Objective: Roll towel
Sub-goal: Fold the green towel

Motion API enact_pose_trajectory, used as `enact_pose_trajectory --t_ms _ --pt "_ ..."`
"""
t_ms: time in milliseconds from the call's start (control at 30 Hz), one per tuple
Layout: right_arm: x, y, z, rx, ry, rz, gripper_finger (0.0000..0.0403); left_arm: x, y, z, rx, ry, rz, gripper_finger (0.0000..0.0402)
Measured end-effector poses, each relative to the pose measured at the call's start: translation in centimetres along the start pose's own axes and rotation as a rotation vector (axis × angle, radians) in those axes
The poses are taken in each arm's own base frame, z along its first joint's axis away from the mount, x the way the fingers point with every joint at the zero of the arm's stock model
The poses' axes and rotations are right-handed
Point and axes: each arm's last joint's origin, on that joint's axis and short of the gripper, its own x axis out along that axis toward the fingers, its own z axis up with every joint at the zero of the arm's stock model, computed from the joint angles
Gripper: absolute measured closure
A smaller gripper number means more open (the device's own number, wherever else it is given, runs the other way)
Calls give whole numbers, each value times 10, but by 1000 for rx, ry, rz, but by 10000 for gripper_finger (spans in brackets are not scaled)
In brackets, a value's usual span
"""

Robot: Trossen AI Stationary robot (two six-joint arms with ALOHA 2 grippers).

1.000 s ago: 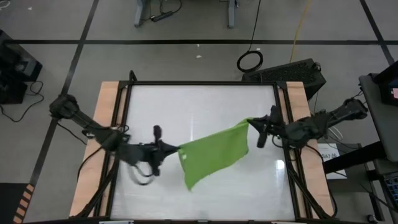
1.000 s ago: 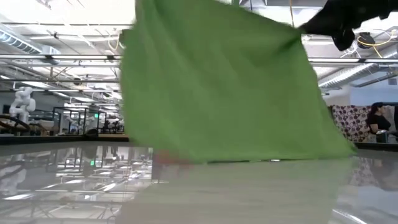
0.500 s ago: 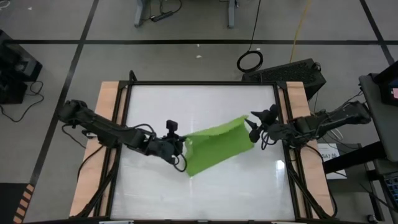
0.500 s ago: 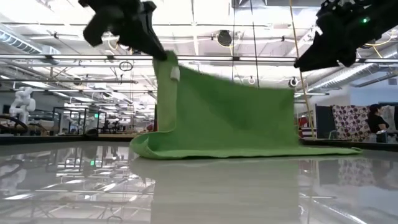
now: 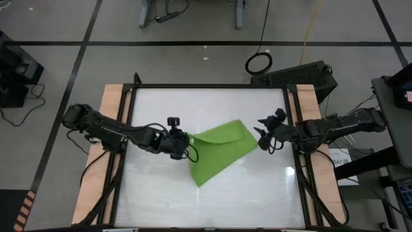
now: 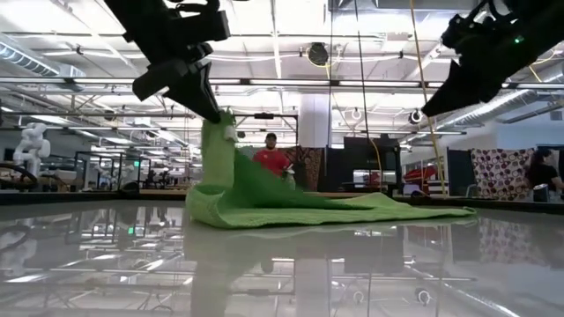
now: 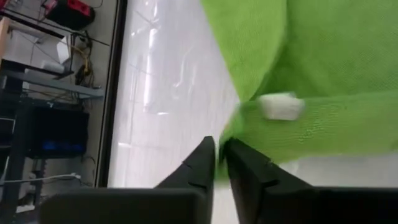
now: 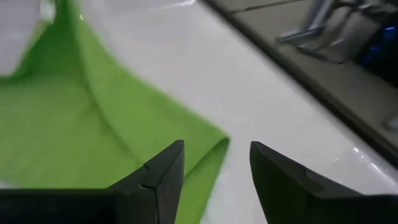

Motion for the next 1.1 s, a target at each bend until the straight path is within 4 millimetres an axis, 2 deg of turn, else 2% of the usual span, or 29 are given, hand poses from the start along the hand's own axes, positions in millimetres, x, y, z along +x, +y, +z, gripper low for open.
enact_pose_trajectory --t_ms 200,300,400,633,767,900,1100 --pt "14 3 -21 -48 104 2 251 0 0 0 -21 -2 -3 268" --pt "21 4 -34 -59 153 -15 259 -1 -4 4 -65 -45 -118 243" --pt "27 5 -43 -71 176 -24 266 -2 -7 13 -111 -127 -258 236" --pt "40 12 -50 -66 175 76 275 4 -17 35 -201 -311 -411 235" --pt "48 14 -51 -71 197 85 280 26 -36 41 -189 -334 -506 235" --pt "55 16 -54 -75 220 72 286 57 -53 37 -176 -268 -515 235" --pt "69 20 -57 -58 263 112 296 91 -61 24 -166 -154 -526 235"
